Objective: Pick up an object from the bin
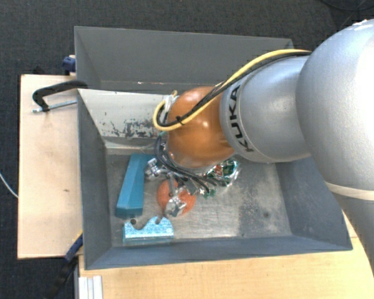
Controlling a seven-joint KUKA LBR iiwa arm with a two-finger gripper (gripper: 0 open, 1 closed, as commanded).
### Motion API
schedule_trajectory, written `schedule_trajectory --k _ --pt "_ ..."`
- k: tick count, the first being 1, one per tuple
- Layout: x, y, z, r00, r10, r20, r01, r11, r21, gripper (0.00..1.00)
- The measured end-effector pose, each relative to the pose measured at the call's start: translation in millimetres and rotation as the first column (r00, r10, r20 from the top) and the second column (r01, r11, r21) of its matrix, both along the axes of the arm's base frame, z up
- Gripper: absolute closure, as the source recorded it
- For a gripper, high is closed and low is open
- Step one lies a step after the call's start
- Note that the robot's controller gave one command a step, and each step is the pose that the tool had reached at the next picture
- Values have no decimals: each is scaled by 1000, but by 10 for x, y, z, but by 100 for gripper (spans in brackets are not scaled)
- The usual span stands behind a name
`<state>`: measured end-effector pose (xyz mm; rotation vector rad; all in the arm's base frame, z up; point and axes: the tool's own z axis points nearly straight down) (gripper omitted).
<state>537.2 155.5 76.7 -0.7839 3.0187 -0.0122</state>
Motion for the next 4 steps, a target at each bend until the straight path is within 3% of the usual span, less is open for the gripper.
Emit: schedule_trajectory --k 1,2,3,4 --pt "223 -114 -22 721 692 -20 -692 722 5 100" --pt "234 -125 -36 722 692 -15 -692 722 2 0" --pt "234 -128 -36 722 692 -16 -692 722 2 0" --pt "387 -141 347 705 709 -22 -709 705 5 0"
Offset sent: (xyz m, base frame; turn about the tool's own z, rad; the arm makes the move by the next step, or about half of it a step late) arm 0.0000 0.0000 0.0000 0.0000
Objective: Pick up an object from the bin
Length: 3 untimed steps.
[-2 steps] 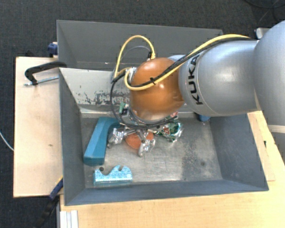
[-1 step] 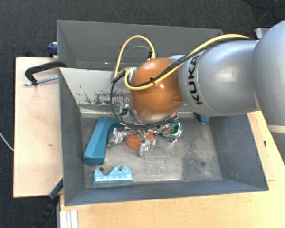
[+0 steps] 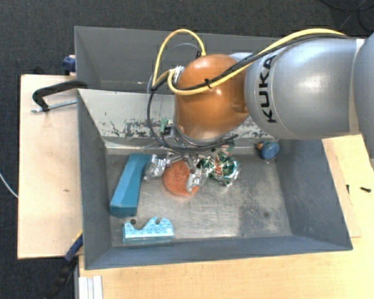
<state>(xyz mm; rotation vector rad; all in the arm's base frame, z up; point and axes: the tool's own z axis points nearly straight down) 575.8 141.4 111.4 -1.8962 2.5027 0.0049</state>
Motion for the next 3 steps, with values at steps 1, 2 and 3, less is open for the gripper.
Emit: schedule_trajectory --k 1,2,3 --pt "182 -1029 -323 971 238 17 -238 971 6 100" --pt "182 -1029 -323 971 238 16 -238 971 6 100" --pt "131 -983 -52 974 228 4 -228 974 1 100"
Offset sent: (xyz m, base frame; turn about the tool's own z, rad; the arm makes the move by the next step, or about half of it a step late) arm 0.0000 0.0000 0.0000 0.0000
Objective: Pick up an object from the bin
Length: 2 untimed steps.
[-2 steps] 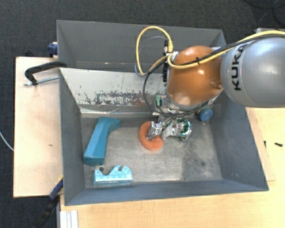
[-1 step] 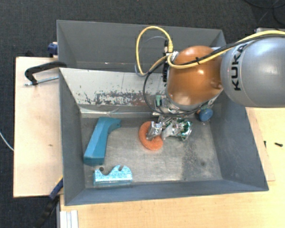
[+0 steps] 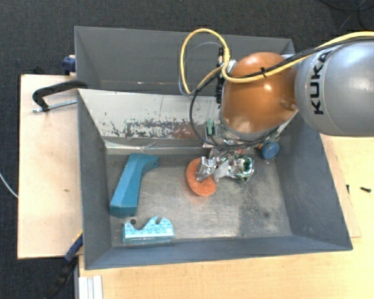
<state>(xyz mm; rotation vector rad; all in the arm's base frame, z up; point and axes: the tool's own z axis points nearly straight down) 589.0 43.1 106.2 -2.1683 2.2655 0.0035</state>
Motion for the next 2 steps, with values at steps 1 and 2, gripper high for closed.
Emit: schedule_trajectory --k 1,2 --pt "23 -2 159 1000 -15 5 15 1000 -2 100" --pt "1 23 499 1000 -12 -2 12 1000 -2 100"
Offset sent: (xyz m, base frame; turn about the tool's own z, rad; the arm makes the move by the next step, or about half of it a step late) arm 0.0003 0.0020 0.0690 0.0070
